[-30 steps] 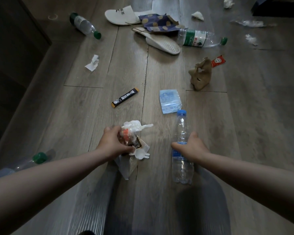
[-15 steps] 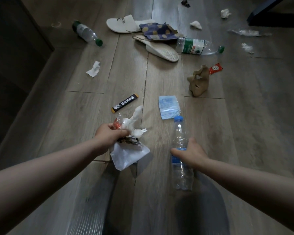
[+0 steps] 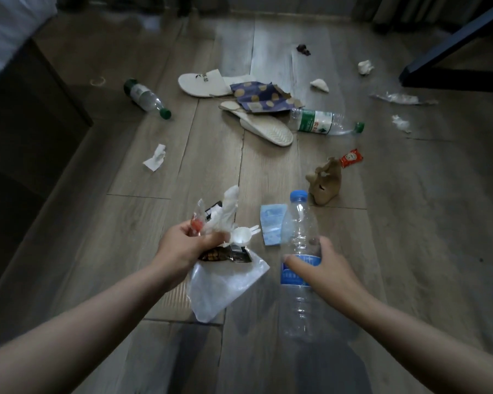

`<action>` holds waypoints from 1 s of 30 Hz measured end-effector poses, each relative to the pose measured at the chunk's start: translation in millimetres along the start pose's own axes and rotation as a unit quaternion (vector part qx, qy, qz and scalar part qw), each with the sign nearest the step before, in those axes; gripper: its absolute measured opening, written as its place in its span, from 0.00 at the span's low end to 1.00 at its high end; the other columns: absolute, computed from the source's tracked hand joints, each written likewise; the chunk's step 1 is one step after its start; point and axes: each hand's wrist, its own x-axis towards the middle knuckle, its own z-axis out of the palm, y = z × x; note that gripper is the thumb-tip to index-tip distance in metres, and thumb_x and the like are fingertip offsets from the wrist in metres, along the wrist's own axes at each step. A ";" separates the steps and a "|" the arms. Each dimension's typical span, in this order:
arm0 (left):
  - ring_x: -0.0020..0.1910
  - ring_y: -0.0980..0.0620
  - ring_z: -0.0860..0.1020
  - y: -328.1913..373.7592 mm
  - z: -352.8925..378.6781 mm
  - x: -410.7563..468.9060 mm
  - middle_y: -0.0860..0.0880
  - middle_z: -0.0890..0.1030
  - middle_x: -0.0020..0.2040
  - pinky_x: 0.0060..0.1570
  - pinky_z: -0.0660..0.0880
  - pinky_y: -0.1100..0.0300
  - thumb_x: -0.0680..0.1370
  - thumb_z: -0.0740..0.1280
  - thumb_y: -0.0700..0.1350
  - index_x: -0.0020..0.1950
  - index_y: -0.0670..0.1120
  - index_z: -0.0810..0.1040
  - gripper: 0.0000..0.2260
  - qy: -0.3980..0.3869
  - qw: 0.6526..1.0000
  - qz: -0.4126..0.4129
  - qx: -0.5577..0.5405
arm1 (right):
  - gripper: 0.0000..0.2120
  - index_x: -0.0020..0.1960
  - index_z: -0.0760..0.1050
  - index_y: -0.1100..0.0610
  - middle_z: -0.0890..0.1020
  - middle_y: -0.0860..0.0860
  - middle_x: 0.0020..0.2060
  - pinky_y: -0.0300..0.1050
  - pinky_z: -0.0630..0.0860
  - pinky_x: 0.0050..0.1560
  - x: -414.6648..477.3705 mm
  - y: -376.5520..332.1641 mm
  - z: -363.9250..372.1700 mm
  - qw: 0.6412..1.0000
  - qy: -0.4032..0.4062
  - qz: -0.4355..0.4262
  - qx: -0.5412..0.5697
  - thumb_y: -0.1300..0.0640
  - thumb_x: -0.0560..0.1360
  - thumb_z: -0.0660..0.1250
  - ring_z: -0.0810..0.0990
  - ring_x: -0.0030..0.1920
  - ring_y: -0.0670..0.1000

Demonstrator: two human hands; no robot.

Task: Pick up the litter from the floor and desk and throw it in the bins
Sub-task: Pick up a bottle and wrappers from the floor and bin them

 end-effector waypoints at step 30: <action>0.36 0.52 0.83 598.3 1.3 -449.0 0.46 0.86 0.37 0.37 0.80 0.60 0.66 0.77 0.37 0.36 0.47 0.84 0.06 -0.055 0.983 0.170 -0.051 | 0.32 0.65 0.68 0.44 0.81 0.43 0.52 0.48 0.80 0.49 -443.0 -489.8 -400.2 0.952 0.280 -0.061 0.106 0.39 0.64 0.73 0.81 0.50 0.44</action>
